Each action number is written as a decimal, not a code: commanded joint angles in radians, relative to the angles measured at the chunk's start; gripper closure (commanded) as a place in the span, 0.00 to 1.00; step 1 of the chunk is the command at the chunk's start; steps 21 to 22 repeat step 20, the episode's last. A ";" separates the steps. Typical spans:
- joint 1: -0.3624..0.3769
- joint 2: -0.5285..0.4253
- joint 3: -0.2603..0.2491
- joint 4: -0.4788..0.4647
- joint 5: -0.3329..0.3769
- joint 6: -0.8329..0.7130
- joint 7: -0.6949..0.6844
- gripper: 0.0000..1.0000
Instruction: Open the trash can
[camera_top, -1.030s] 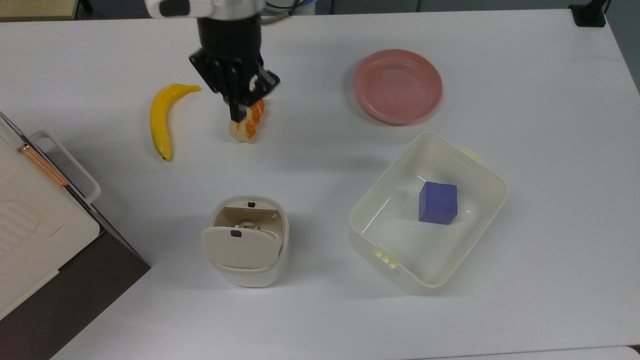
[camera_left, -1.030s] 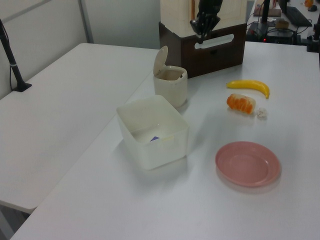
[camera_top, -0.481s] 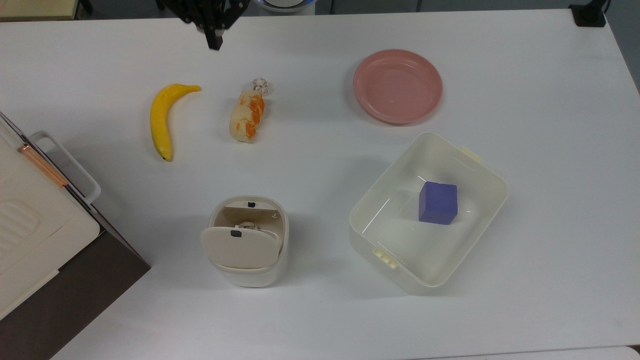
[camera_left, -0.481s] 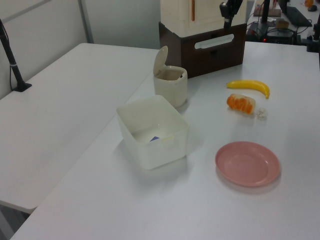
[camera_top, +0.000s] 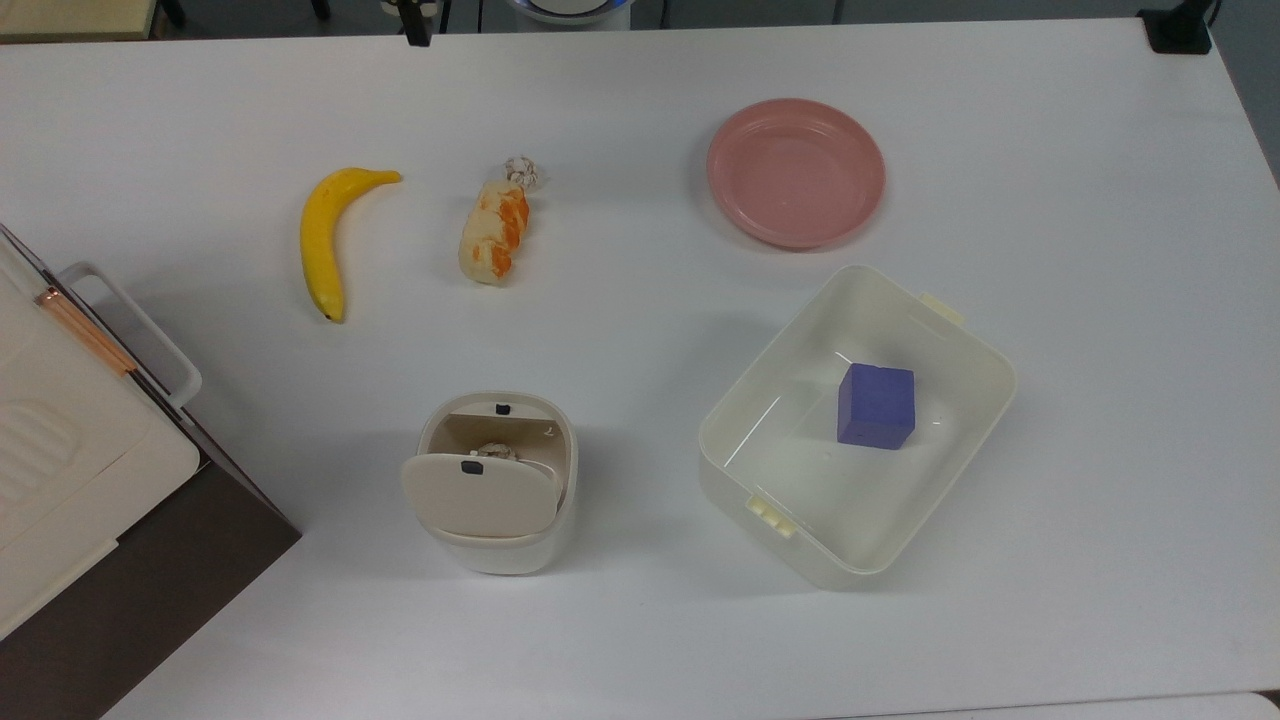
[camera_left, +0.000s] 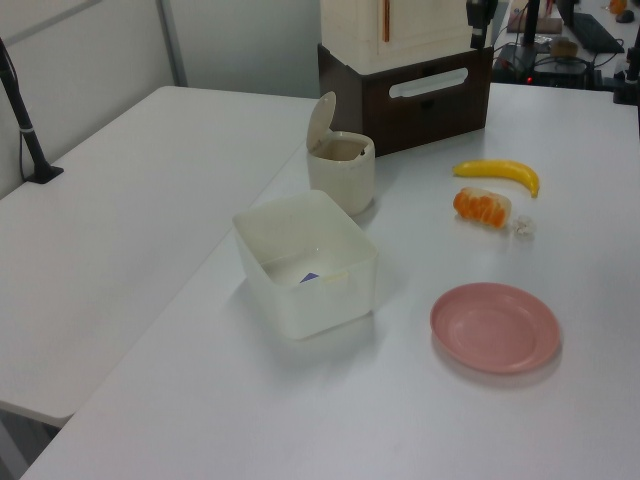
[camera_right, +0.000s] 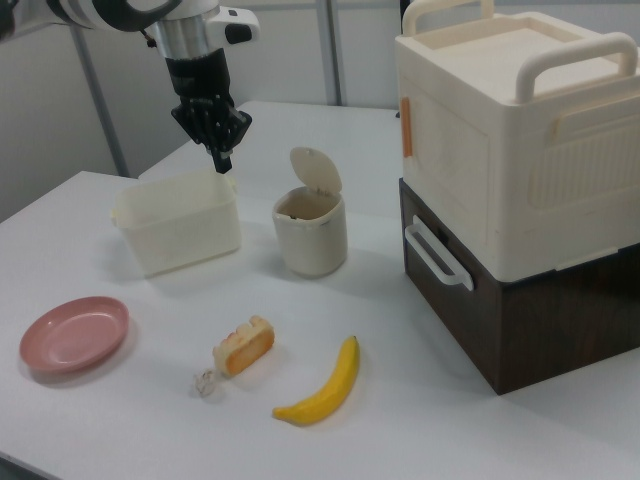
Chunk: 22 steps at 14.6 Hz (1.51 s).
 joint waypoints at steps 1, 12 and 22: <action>-0.007 -0.042 -0.005 -0.045 0.021 -0.025 -0.050 1.00; -0.010 -0.045 -0.005 -0.042 0.023 -0.011 -0.057 0.00; -0.010 -0.045 -0.006 -0.038 0.053 -0.019 -0.037 0.00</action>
